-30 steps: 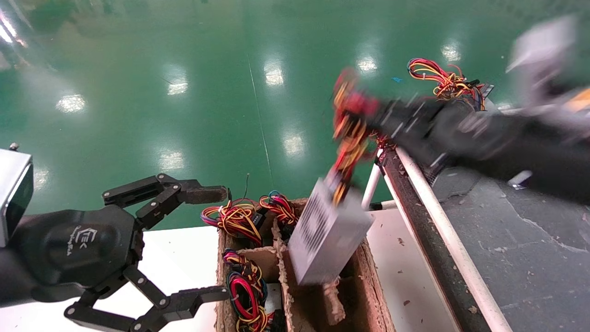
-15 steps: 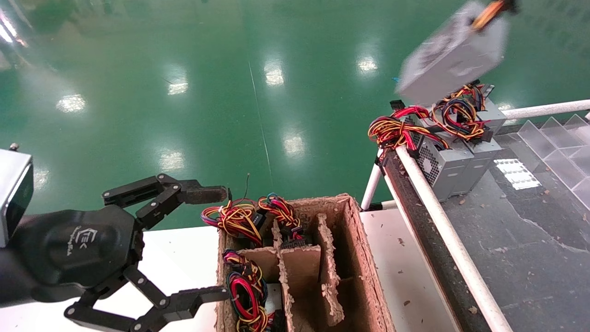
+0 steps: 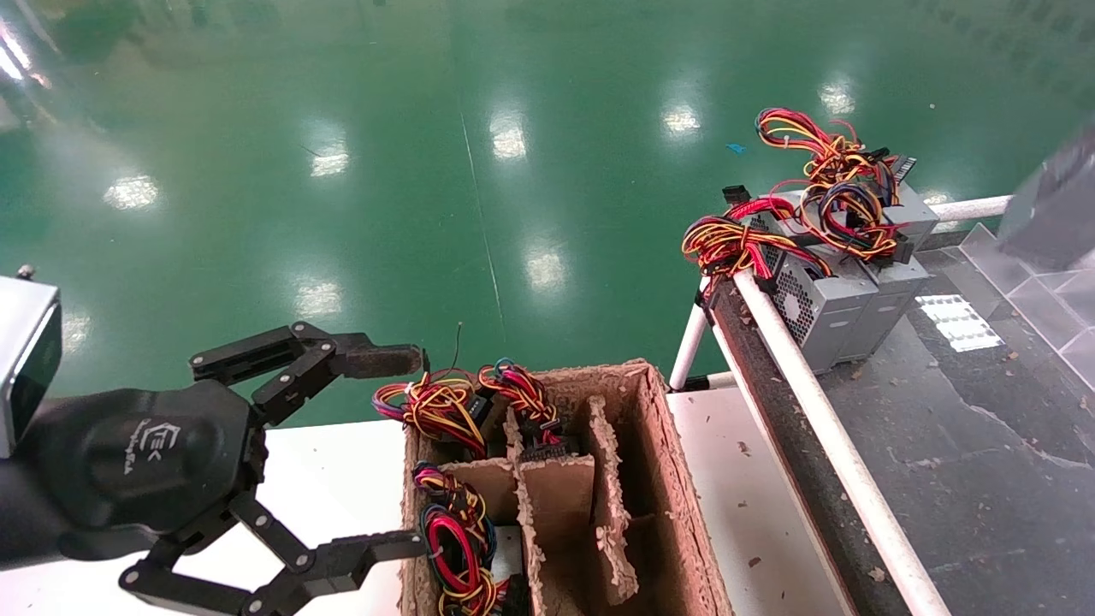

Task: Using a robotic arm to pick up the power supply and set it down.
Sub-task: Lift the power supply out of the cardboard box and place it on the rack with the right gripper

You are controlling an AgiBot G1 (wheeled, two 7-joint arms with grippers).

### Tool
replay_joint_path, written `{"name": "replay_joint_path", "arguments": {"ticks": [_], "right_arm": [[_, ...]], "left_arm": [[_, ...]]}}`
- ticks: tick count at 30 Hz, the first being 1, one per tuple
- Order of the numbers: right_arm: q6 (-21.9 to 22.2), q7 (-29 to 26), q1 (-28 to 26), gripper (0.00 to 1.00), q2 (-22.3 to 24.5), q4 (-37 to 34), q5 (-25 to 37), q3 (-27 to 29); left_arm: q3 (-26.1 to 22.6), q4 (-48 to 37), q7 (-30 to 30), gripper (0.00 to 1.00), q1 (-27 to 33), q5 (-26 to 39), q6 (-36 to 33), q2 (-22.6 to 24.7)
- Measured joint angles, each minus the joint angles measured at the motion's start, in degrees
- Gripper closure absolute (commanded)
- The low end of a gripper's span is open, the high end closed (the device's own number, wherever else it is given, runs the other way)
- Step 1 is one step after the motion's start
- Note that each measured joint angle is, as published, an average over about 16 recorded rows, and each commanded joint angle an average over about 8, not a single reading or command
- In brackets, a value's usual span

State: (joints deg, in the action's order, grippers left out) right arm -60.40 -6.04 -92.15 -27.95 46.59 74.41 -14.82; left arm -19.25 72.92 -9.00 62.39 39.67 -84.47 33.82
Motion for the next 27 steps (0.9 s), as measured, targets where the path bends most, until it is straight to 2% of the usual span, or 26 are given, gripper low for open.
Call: {"name": "replay_joint_path", "arguments": {"ticks": [7, 13, 27], "right_arm": [[-4.2, 4.5, 0.9, 1.00, 0.0, -7.7, 0.1, -0.9], [-5.9, 7.5, 1.4, 1.00, -1.5, -11.7, -0.3, -1.2], [-3.4, 10.8, -3.0, 1.00, -9.4, -16.5, 3.5, -4.0]], "left_arm": [[0.0, 0.0, 0.0, 0.00, 0.0, 0.0, 0.0, 0.0], [0.0, 0.0, 0.0, 0.00, 0.0, 0.0, 0.0, 0.0], [0.0, 0.0, 0.0, 0.00, 0.0, 0.0, 0.0, 0.0]]}}
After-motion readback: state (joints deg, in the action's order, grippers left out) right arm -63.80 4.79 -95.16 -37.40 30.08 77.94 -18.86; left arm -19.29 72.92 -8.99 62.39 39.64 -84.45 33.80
